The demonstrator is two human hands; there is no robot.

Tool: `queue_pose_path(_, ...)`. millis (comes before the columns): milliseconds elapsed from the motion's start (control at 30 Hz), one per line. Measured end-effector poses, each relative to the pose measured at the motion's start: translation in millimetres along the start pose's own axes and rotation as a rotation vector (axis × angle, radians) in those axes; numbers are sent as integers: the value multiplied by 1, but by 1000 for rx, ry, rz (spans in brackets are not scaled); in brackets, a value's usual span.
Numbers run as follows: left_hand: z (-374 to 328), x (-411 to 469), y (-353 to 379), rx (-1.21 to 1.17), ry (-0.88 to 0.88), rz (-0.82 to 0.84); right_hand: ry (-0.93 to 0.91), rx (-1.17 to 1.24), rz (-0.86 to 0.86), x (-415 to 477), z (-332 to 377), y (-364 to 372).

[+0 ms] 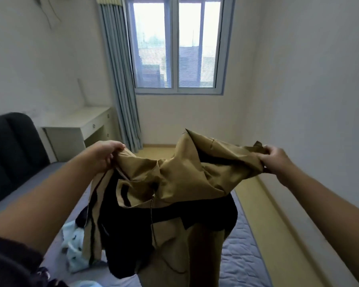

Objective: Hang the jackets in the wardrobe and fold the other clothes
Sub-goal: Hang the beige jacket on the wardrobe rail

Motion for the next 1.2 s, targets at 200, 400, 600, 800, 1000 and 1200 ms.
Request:
queue_pose_path(200,-70,-38,30,-29,282,-35,221,-552,801,-20,-8,26)
queue_pose_path(400,-107,-62,59,-125,359,79,-209,34,732,-24,44,98)
queue_pose_path(600,-129,-73,49,-88,400,61,-495,-156,1045,-50,97,152)
queue_pose_path(800,-129,-79,43,-127,330,187,-368,97,1125,-43,134,125)
queue_pose_path(1000,-121,-84,52,-225,297,234,-525,39,486,-29,151,138)
queue_pose_path(1200,-85,-87,53,203,410,119,-265,250,243,-9,177,131)
Point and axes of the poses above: each hand's wrist, its own x-axis towards the middle knuckle, its own y-axis out of the palm, z = x × y, the point moved 4 cm from there along x, towards the middle knuckle, and after that the axes turned 10 degrees about -y, right-handed, at the moved point
